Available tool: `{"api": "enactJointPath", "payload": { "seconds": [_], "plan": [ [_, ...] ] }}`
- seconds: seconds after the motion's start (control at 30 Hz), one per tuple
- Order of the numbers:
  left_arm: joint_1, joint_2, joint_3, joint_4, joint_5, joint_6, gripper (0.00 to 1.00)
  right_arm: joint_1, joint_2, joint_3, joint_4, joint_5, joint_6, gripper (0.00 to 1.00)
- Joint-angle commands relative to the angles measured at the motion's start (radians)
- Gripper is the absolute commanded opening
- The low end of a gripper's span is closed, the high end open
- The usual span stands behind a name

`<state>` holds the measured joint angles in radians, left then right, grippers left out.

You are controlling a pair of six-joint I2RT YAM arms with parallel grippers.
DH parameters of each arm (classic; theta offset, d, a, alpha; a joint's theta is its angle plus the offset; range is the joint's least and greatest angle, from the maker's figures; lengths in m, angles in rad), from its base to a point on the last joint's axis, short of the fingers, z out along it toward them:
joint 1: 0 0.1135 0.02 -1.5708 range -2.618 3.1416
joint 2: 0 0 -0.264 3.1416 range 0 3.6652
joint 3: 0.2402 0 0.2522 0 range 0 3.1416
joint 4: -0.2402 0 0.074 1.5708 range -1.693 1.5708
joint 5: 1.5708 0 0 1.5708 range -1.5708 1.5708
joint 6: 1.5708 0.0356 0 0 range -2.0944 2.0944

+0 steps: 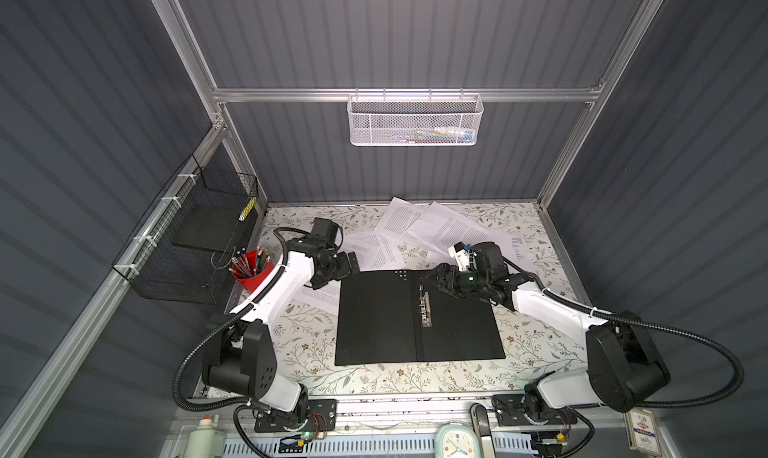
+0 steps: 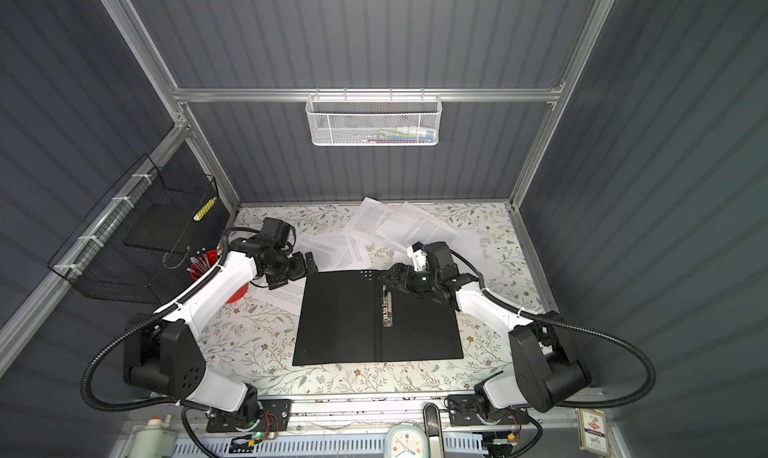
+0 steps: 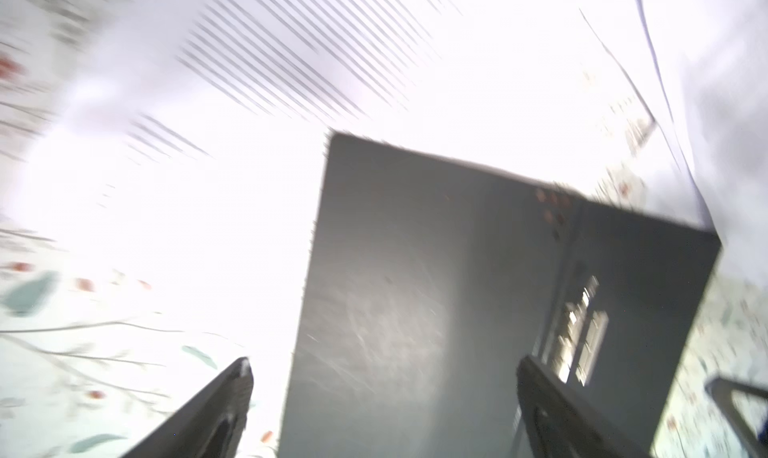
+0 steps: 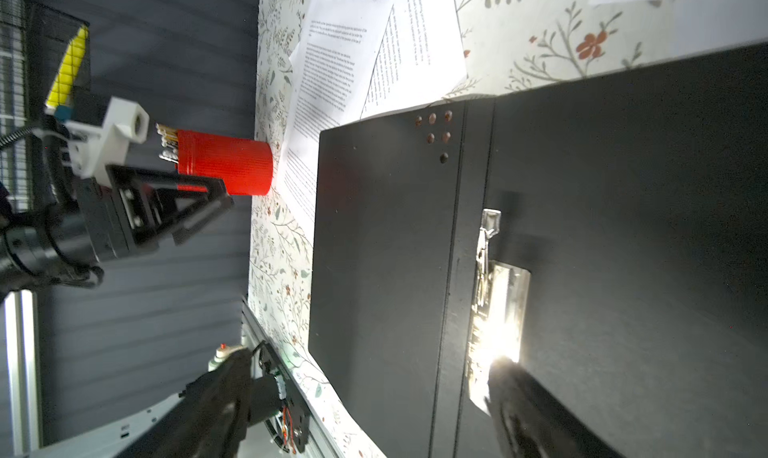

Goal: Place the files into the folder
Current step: 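Move the left gripper toward the white papers while the right gripper holds the clip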

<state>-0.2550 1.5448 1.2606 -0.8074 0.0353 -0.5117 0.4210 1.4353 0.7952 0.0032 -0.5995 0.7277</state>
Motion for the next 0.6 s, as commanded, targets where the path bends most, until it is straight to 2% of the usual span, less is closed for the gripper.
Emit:
{"api": "enactJointPath", "payload": {
  "seconds": [0.0,0.17,0.27,0.4,0.57],
  "plan": [
    [0.055,0.105,0.076,-0.009,-0.076,0.076,1.00,-0.006,0.038,-0.032,0.034,-0.036,0.006,0.96],
    [0.119,0.338,0.301,0.008,-0.118,0.161,1.00,-0.004,0.070,-0.036,0.075,-0.071,-0.001,0.99],
    [0.176,0.482,0.408,-0.002,-0.084,0.216,0.98,-0.004,0.071,-0.040,0.091,-0.104,-0.003,0.99],
    [0.225,0.597,0.475,0.046,0.028,0.335,0.94,-0.004,0.052,-0.068,0.120,-0.142,-0.001,0.99],
    [0.258,0.662,0.507,0.093,0.056,0.442,0.93,-0.004,0.044,-0.105,0.132,-0.178,0.000,0.99]
  ]
}}
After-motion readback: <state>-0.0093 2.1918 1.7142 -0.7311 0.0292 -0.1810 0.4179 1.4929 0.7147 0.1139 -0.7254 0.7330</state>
